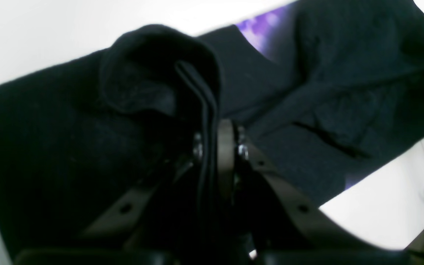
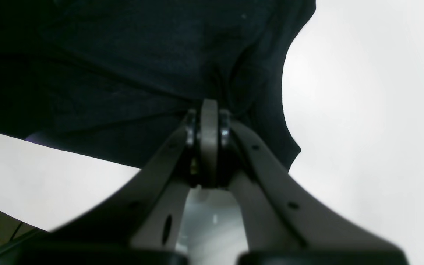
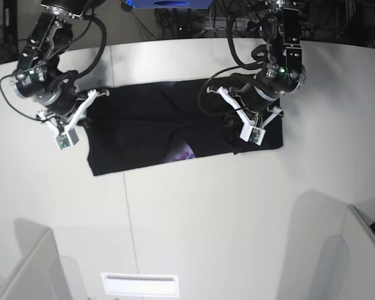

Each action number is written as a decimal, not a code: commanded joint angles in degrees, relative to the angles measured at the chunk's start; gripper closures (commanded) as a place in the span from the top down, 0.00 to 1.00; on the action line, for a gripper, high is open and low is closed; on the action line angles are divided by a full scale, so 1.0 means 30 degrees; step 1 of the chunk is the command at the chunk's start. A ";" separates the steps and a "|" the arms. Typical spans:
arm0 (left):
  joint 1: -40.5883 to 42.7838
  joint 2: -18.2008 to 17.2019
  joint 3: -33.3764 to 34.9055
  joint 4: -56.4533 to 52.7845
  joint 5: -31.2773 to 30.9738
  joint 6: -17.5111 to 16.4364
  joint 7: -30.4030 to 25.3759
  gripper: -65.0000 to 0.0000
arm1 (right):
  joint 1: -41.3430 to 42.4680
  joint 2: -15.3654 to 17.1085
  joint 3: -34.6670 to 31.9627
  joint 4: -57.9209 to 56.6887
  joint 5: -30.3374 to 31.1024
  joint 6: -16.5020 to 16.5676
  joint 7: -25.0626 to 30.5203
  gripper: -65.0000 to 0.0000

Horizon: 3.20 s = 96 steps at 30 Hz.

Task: Fold the T-shirt properly
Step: 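Grasp the strip's end with the left gripper and fold it toward the right gripper, then release the strip and raise the left gripper away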

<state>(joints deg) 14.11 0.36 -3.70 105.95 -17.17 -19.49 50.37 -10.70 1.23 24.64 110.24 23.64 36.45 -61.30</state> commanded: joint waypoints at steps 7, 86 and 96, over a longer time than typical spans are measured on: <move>-0.0439 0.0656 -0.0040 -0.0812 -0.0270 -0.0054 -0.0423 0.00 | 0.0182 0.0160 0.0064 0.0251 0.0282 -0.0120 0.0374 0.00; 0.4015 -0.3417 -1.0179 0.0976 -0.6980 -0.0172 -0.0541 0.00 | 0.3200 0.0775 0.0093 -0.1976 0.0282 -0.0207 -0.1121 0.65; 0.4337 -0.3446 -1.3227 -0.0079 -0.3669 -0.1519 -0.0599 0.00 | 0.7127 0.0775 0.2760 -0.6723 0.0399 -0.1936 -0.4696 0.61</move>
<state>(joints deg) 27.00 -9.30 -43.05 104.97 -27.83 -24.34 49.74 9.61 3.22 32.91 89.12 23.73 30.74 -76.20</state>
